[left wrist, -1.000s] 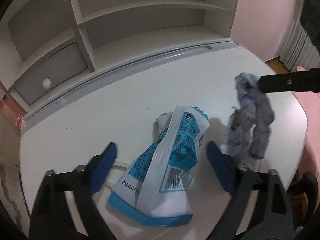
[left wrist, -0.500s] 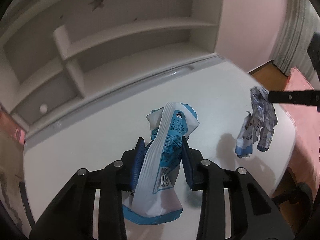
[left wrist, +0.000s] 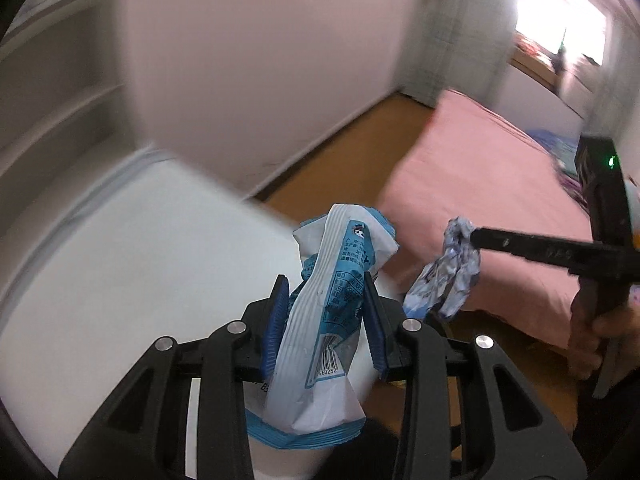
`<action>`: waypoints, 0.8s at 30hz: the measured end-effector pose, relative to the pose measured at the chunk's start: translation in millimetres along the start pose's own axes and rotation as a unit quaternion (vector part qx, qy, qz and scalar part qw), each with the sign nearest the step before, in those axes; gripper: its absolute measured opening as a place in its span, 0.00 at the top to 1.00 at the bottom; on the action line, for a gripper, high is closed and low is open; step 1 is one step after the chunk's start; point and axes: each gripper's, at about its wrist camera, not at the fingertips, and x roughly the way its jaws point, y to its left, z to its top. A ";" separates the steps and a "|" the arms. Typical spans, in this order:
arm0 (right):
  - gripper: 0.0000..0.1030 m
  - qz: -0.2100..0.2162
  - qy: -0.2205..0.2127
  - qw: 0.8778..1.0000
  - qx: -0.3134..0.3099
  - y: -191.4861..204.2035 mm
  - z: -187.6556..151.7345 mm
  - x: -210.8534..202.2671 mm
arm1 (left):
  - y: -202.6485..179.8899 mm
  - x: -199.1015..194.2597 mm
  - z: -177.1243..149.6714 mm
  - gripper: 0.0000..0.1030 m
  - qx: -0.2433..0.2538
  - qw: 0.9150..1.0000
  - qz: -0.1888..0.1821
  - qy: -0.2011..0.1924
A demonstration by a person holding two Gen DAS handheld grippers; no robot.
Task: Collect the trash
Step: 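Carry wrapper and foil paper over the bin and open both tools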
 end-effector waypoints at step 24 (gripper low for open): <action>0.85 -0.155 0.078 0.977 0.125 -203.4 -100.5 78.1 | -140.1 250.9 -71.1 0.66 0.023 0.975 -0.133 0.174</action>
